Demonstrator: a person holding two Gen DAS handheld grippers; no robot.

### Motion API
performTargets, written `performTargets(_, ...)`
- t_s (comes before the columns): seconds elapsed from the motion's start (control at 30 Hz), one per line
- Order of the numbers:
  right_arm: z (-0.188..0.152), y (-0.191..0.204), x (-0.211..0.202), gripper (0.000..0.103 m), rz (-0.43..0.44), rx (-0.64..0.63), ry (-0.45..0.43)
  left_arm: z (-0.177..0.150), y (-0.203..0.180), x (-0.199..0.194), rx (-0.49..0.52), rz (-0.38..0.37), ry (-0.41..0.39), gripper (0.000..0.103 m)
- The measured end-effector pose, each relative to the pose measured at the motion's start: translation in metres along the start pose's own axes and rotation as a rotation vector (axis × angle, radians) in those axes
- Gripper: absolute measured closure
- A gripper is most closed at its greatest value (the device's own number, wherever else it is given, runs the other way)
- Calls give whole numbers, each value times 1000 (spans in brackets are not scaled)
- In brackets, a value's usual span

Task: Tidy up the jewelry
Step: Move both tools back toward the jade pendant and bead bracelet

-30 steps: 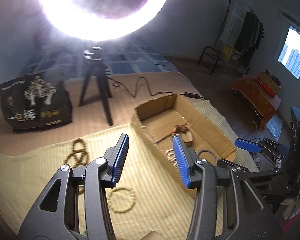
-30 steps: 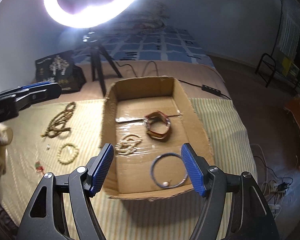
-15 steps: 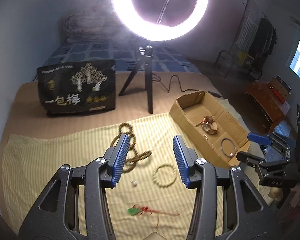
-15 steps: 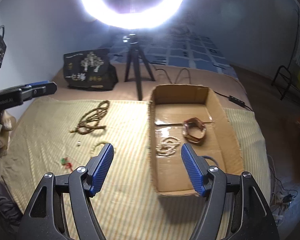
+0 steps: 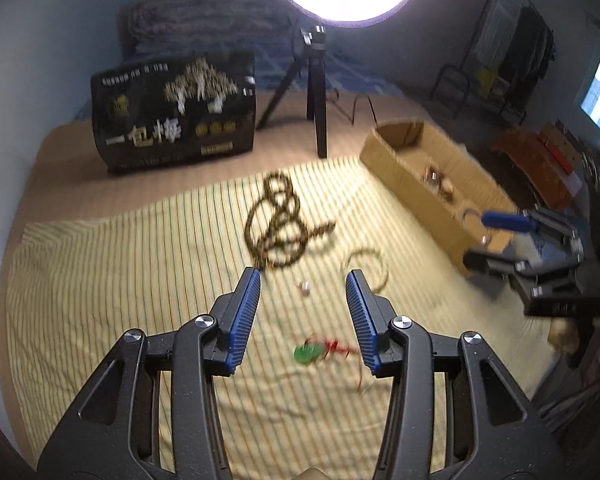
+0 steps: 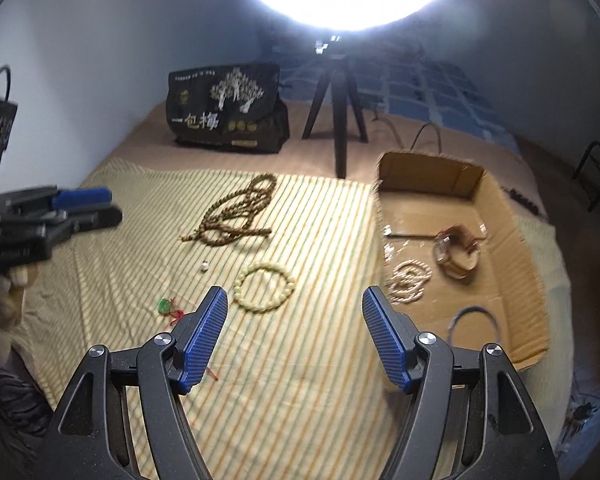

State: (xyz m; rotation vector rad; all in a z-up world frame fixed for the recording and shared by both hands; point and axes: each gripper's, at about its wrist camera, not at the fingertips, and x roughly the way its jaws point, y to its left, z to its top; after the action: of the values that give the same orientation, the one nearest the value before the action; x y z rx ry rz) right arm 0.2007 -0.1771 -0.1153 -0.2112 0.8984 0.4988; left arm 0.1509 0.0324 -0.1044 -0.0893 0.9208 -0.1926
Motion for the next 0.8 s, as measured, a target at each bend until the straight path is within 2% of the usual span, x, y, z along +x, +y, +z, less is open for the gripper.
performTargets(0.2, 0, 10, 29, 33, 18, -6, 55, -28, -1, 20, 23, -44, 79, 57)
performTargets(0.3, -1, 12, 47, 33, 33, -3, 97, -42, -8, 35, 59, -52, 127, 66)
performTargets(0.4, -2, 14, 63, 34, 27, 2, 135, -52, -13, 47, 88, -58, 160, 66)
performTargets(0.7, -4, 15, 92, 34, 19, -5, 187, -64, -15, 69, 132, -32, 205, 66)
performTargets(0.8, -3, 18, 99, 39, 15, -9, 196, -66, -14, 74, 140, -33, 212, 66)
